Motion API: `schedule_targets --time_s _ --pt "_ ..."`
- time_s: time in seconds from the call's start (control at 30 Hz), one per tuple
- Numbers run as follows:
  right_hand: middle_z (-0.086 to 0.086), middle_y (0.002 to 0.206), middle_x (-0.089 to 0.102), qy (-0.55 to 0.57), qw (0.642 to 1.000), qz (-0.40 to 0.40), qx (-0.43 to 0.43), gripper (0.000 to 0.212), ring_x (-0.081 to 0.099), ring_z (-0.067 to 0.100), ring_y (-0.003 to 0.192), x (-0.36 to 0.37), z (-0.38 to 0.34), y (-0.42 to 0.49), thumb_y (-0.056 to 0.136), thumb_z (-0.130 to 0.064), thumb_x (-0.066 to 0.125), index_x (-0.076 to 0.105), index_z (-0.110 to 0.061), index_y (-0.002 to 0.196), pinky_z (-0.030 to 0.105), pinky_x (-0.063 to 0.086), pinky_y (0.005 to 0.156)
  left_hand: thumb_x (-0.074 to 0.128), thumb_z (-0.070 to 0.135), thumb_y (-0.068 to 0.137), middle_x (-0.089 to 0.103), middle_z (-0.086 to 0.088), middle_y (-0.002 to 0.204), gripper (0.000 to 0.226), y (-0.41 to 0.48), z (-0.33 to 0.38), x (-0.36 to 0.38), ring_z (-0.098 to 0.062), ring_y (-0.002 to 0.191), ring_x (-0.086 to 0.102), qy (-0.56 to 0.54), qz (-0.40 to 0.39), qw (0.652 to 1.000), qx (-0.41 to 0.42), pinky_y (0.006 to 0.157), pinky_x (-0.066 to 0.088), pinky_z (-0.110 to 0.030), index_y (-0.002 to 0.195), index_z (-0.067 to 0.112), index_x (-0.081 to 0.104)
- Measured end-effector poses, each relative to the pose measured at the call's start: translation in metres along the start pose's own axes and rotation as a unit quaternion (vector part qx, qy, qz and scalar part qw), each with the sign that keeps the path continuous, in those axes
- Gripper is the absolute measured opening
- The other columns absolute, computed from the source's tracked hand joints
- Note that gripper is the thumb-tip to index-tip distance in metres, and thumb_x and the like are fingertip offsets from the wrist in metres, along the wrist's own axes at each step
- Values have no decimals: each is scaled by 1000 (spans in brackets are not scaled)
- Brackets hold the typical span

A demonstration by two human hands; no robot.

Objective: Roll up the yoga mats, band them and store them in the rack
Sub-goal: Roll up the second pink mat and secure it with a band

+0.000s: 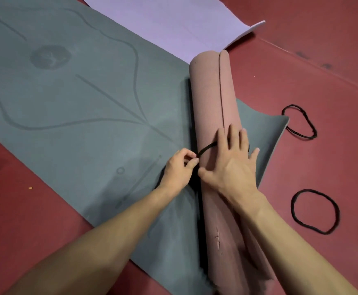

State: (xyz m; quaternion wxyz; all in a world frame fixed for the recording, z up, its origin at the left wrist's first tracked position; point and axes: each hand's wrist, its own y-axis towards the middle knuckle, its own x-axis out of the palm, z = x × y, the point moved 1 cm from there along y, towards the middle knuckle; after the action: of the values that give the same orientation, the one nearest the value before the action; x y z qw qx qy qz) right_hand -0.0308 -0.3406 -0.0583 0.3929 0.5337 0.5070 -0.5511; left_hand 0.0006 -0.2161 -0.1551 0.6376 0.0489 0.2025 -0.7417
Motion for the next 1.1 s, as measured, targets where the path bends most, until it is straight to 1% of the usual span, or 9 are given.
schedule_targets --time_s 0.1,0.2,0.27,0.4,0.57,0.7,0.8,0.9,1.1 --pt "8 170 -8 -20 999 -36 22 130 -2 35 157 2 -3 -4 66 -61 84 4 -22 161 69 41 108 66 13 99 61 1 82 13 2 8 3 -23 82 58 19 15 1000 11 81 46 -36 92 20 57" --pt "2 171 -8 45 998 -30 29 134 0 31 157 -5 5 -5 61 -54 89 6 -25 162 66 45 105 60 17 98 70 -4 84 18 6 17 1 -32 83 64 -18 60 998 26 80 52 -44 88 27 50" --pt "-3 173 -7 129 991 -25 33 135 -1 24 159 -11 11 -12 60 -50 90 6 -27 164 61 41 113 54 23 95 71 -3 85 11 5 22 -3 -31 80 65 -46 112 991 56 75 52 -41 88 30 50" --pt "-3 174 5 317 947 -23 42 140 5 10 159 -14 0 -33 58 -45 95 9 -25 166 27 14 126 56 12 96 60 -1 89 6 1 20 -35 -11 79 49 -20 264 955 135 74 35 -25 96 8 59" --pt "-20 170 -10 389 917 -80 45 138 -9 -8 153 17 -13 -77 66 -48 94 -1 -37 166 20 9 124 58 21 98 62 5 104 11 -25 -10 -55 -4 86 56 50 129 975 173 80 43 -14 106 14 63" --pt "-21 167 13 399 915 -49 23 96 8 -7 154 17 -7 -74 84 -58 78 27 -38 163 18 16 121 59 21 101 66 5 111 15 -29 -24 -62 4 98 62 23 102 986 130 82 50 -14 114 18 67" --pt "-15 153 51 411 911 30 -6 40 44 -3 141 12 4 -56 99 -34 69 66 -32 138 26 41 115 61 4 99 71 10 97 23 -21 -24 -67 2 87 65 -35 139 989 36 81 50 -17 101 26 68" --pt "-16 140 64 387 918 32 -82 35 54 -2 132 17 13 -46 95 -24 75 73 -28 130 38 50 109 56 -9 91 72 7 94 41 -25 -19 -77 0 85 65 -88 148 985 -7 84 51 -26 94 30 69" --pt "-12 125 71 427 897 54 -98 27 65 2 118 24 12 -34 86 -33 83 82 -23 111 35 52 105 74 33 86 65 8 107 15 -50 7 -93 -12 106 65 34 99 972 212 94 49 -24 96 23 74"
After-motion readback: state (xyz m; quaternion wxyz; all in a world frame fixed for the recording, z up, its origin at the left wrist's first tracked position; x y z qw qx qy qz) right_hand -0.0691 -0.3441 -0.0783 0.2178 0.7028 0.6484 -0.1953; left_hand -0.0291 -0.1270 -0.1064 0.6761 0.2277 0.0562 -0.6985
